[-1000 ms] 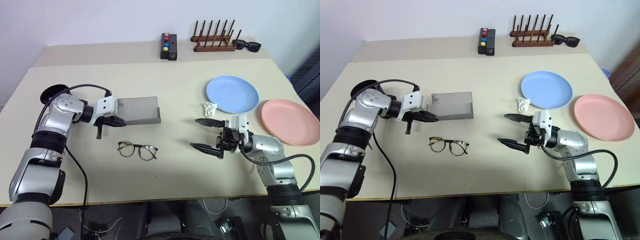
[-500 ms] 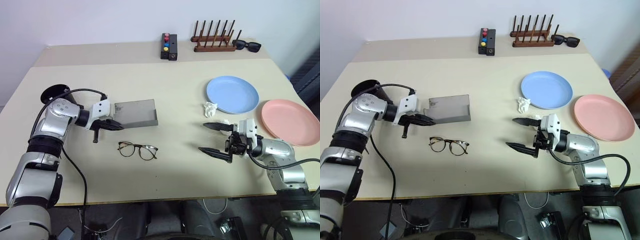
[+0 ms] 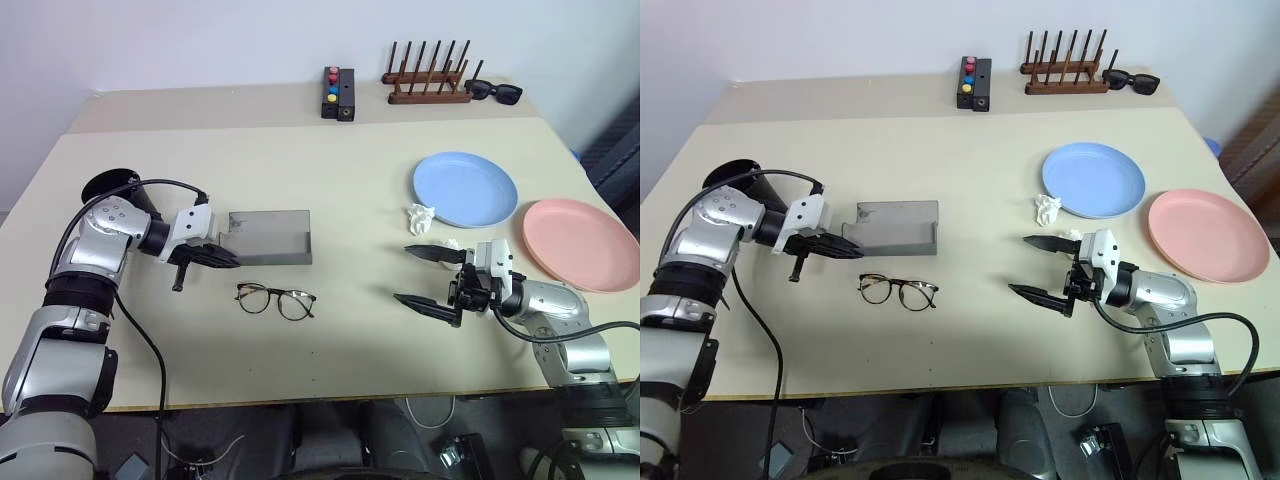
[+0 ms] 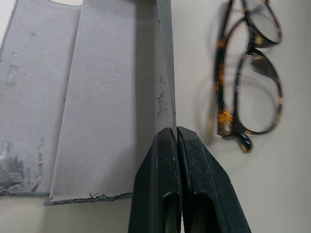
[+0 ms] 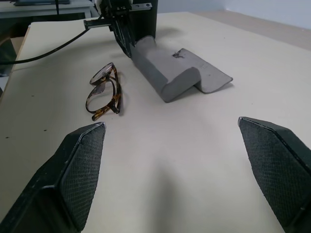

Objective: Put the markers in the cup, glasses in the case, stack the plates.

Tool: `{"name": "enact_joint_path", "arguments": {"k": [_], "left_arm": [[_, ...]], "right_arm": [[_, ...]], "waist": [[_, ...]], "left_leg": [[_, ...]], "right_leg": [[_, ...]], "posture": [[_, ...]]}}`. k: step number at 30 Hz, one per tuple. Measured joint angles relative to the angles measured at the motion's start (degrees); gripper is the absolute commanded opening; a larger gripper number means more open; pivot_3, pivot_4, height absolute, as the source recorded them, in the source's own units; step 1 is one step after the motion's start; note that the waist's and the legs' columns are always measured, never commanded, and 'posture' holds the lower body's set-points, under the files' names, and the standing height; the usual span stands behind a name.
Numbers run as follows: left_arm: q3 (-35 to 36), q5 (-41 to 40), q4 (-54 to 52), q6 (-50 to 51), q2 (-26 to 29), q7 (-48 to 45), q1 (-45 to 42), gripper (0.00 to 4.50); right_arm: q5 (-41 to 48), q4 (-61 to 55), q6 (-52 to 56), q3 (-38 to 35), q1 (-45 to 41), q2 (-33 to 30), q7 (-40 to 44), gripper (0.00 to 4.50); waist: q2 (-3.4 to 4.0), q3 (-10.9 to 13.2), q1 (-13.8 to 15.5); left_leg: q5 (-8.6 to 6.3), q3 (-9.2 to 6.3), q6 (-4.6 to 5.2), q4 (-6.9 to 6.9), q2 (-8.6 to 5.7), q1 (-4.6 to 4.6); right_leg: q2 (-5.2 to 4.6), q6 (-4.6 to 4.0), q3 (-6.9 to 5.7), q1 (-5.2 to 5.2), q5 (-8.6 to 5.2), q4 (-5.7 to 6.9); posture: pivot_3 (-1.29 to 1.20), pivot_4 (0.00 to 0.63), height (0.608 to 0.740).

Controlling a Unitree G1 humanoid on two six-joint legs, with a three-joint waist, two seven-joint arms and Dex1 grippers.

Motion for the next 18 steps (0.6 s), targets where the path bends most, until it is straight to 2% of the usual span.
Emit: {"name": "enact_joint_path", "arguments": {"k": [9,12,17,18], "left_arm": [[-0.04,1.03,-0.92,-0.27,-0.01,1.48,0.78,0.03],[-0.04,1.03,-1.38,0.80,-0.06,1.60,1.11,0.81],[-0.04,1.03,-3.27,2.19,-0.02,1.74,1.61,3.20],[-0.04,1.02,-3.89,2.65,0.00,1.80,1.97,3.20]], "right_arm": [[-0.02,0.00,-0.15,0.01,0.09,0.14,0.08,4.50],[-0.02,0.00,-0.16,0.01,0.09,0.14,0.16,4.50],[-0.04,0.03,-0.21,0.01,0.09,0.15,0.29,4.50],[-0.04,0.06,-0.22,0.02,0.07,0.15,0.32,4.50]], "waist": [[0.00,0.00,0.03],[0.00,0.00,0.08],[0.00,0.00,0.02],[0.00,0.00,0.02]], "left_leg": [[0.00,0.00,0.00,0.01,0.00,0.00],[0.00,0.00,0.01,0.01,0.00,0.00],[0.00,0.00,0.01,0.02,0.00,0.00],[0.00,0.00,0.01,0.02,0.00,0.00]], "right_leg": [[0.00,0.00,0.00,0.01,0.00,0.02],[0.00,0.00,0.00,0.01,0.00,0.02],[0.00,0.00,0.00,0.01,0.00,0.02],[0.00,0.00,0.00,0.00,0.00,0.02]], "posture": [[0.00,0.150,0.740],[0.00,0.150,0.740],[0.00,0.150,0.740],[0.00,0.150,0.740]]}}
